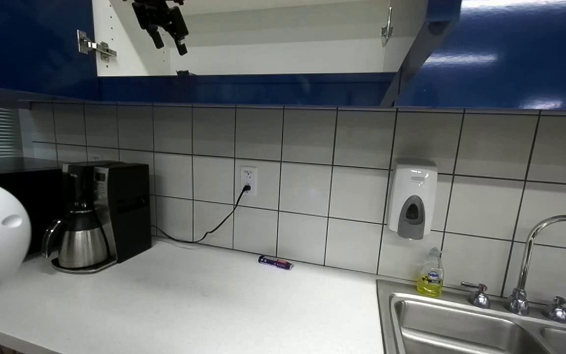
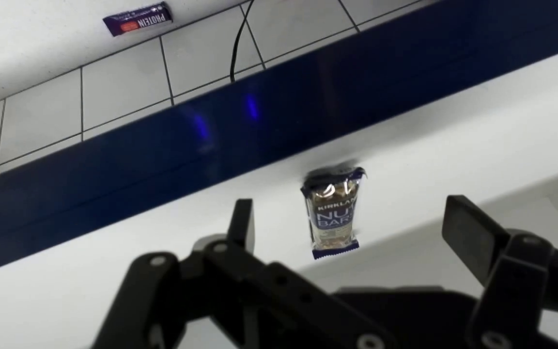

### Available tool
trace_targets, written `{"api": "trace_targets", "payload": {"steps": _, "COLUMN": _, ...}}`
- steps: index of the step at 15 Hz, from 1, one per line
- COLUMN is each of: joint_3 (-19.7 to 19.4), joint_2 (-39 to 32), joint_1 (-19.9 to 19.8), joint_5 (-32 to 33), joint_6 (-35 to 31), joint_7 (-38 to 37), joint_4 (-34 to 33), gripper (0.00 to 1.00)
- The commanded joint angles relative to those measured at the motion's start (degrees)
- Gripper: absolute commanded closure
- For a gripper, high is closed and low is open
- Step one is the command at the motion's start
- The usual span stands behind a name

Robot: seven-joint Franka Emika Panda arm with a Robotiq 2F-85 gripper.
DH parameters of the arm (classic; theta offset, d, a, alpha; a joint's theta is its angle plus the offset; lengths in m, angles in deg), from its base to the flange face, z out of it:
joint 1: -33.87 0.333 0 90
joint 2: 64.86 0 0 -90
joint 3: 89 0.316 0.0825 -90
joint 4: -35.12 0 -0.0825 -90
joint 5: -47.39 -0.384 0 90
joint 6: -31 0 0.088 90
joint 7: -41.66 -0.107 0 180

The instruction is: Put the chocolate bar inside the cupboard

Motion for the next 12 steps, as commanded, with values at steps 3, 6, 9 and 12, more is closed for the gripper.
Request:
{"api": "trace_targets", "payload": {"steps": 3, "joint_3": -1.0, "joint_2": 12.4, "joint_1": 0.5, "joint_5": -3.7, "joint_6": -9.1, "joint_7": 5.3, "joint_4": 18.2, "gripper": 0.00}}
{"api": "trace_targets", "payload": {"steps": 6, "joint_3": -2.3, "joint_2": 14.9, "joint_1": 1.5, "joint_5": -7.8, "joint_6": -10.9, "joint_7": 8.0, "joint_4": 25.4, "gripper": 0.00}}
{"api": "trace_targets", "payload": {"steps": 9, "joint_3": -4.5, "joint_2": 13.4, "joint_1": 3.0, "joint_5": -12.5, "joint_6": -8.1, "joint_7": 11.5, "joint_4": 29.7, "gripper": 0.00}}
{"api": "trace_targets", "payload": {"steps": 12, "joint_3": -5.8, "joint_2": 10.0, "joint_1": 3.2, "joint_5": -15.3, "joint_6": -4.7, "joint_7": 14.0, "joint_4": 32.6, "gripper": 0.00}}
